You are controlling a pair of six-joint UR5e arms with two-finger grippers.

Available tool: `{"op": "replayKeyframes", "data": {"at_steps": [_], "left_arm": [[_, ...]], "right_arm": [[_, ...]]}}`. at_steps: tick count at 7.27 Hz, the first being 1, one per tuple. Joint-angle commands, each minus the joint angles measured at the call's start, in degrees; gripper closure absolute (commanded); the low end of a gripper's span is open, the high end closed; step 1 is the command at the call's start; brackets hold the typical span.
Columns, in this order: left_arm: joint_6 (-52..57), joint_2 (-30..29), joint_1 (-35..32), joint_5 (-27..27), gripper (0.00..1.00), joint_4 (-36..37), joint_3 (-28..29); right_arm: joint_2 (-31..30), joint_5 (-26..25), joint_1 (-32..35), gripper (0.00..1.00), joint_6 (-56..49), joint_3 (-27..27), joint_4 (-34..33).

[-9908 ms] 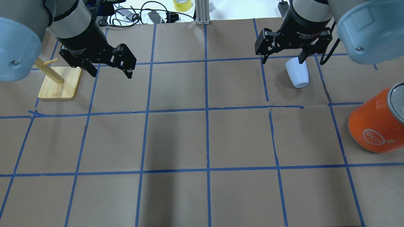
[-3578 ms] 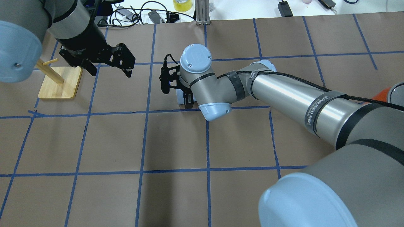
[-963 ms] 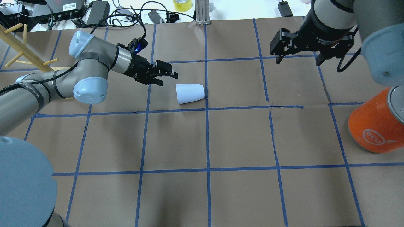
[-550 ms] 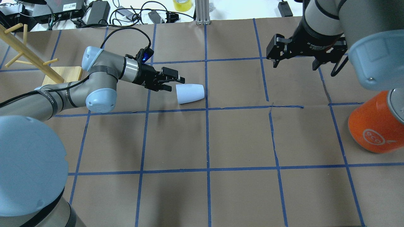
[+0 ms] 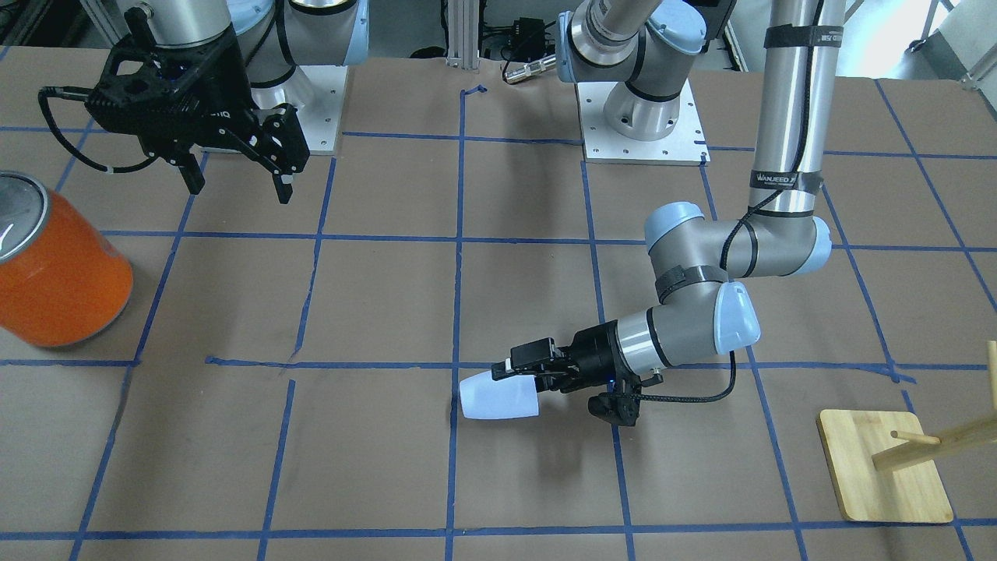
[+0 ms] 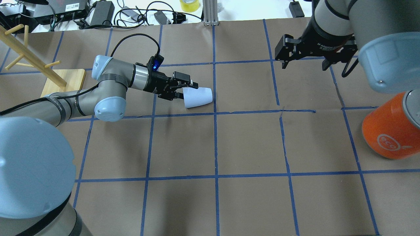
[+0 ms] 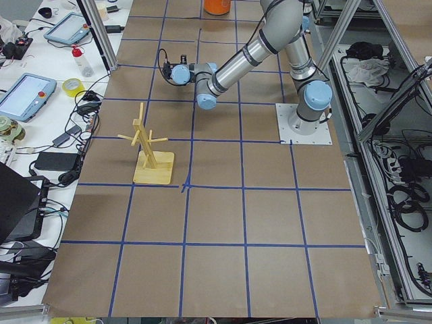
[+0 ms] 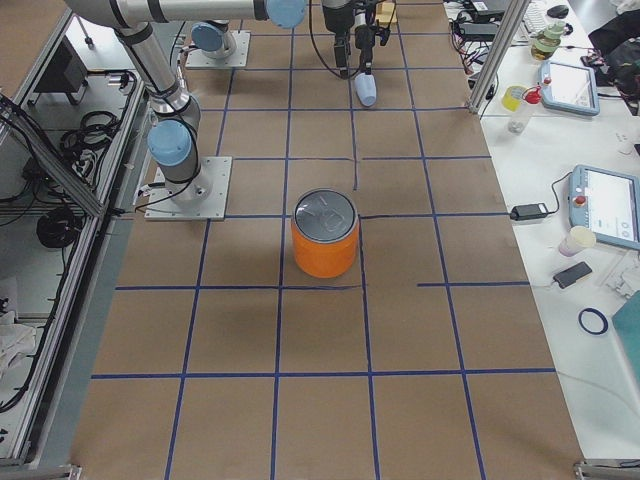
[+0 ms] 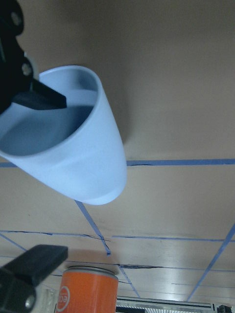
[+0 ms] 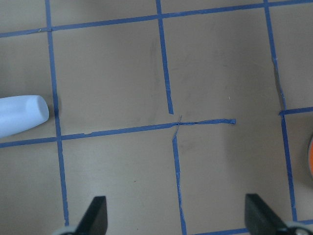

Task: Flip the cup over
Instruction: 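Close the left gripper on the cup's open rim end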

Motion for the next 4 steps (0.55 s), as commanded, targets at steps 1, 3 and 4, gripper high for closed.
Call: {"op": "replayKeyframes", "data": {"at_steps": [1,3,4], "left_arm": [[-9.11,-0.04,-1.68,-0.40,0.25,1.23,0.56],[-10.99,-0.04,-1.69,0.39,0.78,3.00,1.09],[-12.65,0.13,-1.69,-0.04,1.00,3.35,1.18]], "right_arm": [[0.04,3.08,0.00,0.00,-2.08,0.01,0.05],[0.03,3.00,0.00,0.00,-2.43,0.01,0.05],[0.03,3.00,0.00,0.00,-2.43,0.01,0.05]]}}
